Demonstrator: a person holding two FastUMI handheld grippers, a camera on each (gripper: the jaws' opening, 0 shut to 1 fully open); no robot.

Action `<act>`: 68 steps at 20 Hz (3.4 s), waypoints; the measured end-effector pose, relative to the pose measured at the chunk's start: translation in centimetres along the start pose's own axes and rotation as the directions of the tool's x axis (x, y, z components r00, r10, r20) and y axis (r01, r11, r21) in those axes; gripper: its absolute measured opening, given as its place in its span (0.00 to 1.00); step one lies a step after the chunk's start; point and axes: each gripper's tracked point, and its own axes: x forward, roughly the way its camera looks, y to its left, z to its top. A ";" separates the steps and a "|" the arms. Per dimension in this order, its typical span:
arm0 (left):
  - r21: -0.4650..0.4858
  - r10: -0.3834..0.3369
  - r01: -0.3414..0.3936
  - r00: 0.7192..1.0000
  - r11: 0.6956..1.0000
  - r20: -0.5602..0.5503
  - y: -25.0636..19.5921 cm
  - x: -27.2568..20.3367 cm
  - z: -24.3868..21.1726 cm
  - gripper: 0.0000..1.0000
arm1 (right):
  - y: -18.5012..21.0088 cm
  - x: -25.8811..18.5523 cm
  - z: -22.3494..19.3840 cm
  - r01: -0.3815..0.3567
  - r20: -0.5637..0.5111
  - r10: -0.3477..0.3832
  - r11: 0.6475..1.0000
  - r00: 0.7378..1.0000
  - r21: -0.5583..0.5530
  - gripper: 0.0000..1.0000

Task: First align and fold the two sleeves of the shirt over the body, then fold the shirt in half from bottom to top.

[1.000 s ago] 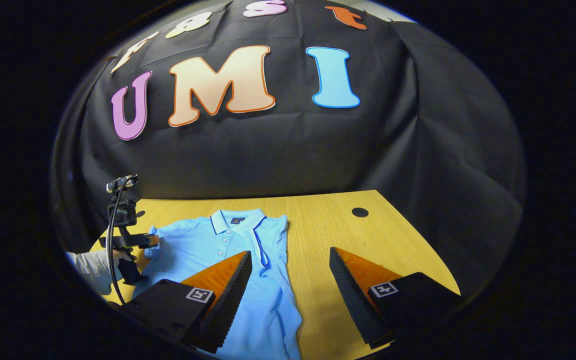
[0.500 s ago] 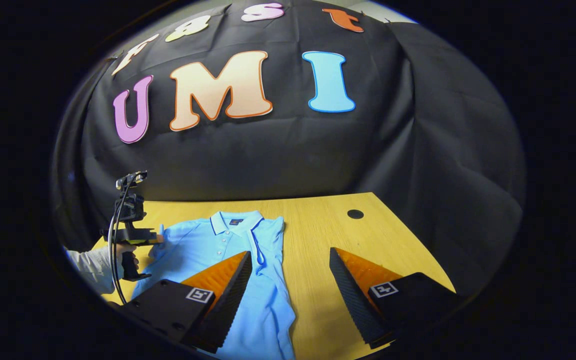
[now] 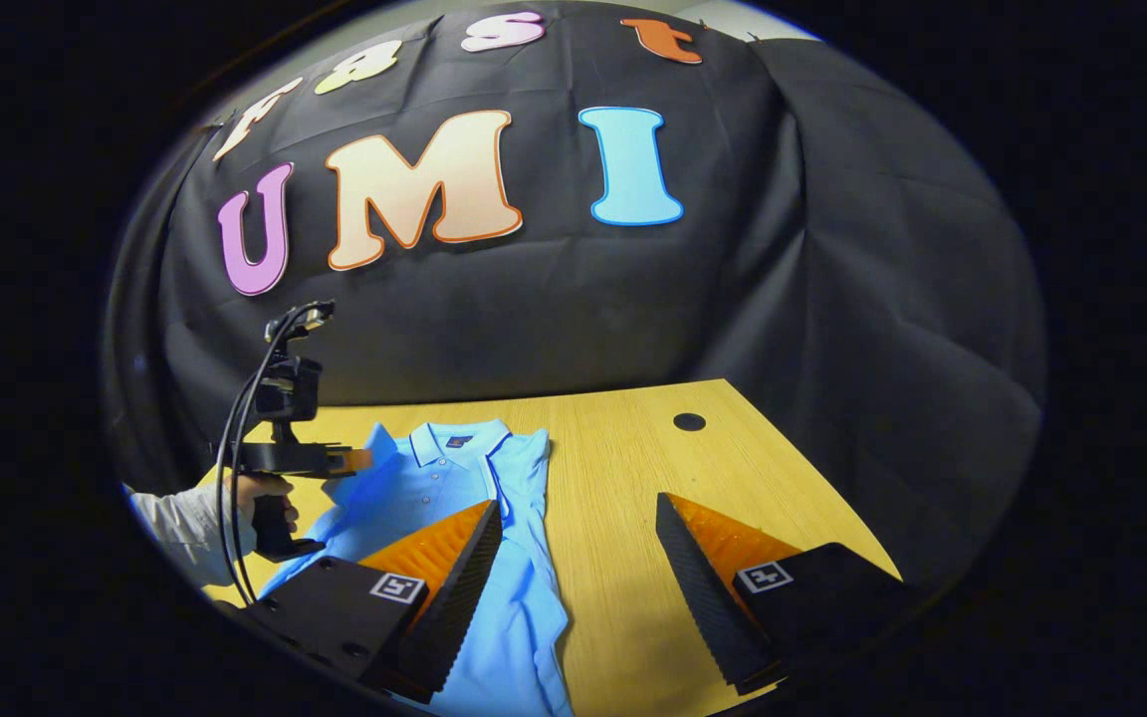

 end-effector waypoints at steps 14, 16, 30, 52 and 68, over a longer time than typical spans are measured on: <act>0.000 -0.091 0.091 0.992 0.996 0.087 -0.1 -6.5 0.9 0.96 | 2.4 -0.5 0.0 0.042 0.050 -0.043 0.999 0.998 0.015 0.98; 0.007 -0.080 0.080 0.989 0.997 0.126 1.4 -10.1 1.3 0.96 | 3.4 -1.8 0.1 0.002 0.069 -0.002 1.000 0.998 -0.004 0.98; 0.090 0.012 -0.023 0.992 0.996 0.123 6.2 -26.6 -9.6 0.96 | 4.8 -10.1 -5.2 -0.116 0.041 0.121 0.987 0.992 -0.113 0.98; 0.130 0.074 -0.056 0.987 0.990 -0.140 8.8 -32.2 -28.8 0.96 | 2.8 -16.0 -21.6 -0.141 -0.243 0.091 0.971 0.966 -0.194 0.98; 0.100 0.049 -0.040 0.995 0.994 -0.091 4.5 -31.7 -29.6 0.16 | 3.6 -15.8 -27.3 -0.220 -0.384 0.155 0.967 0.910 -0.132 0.56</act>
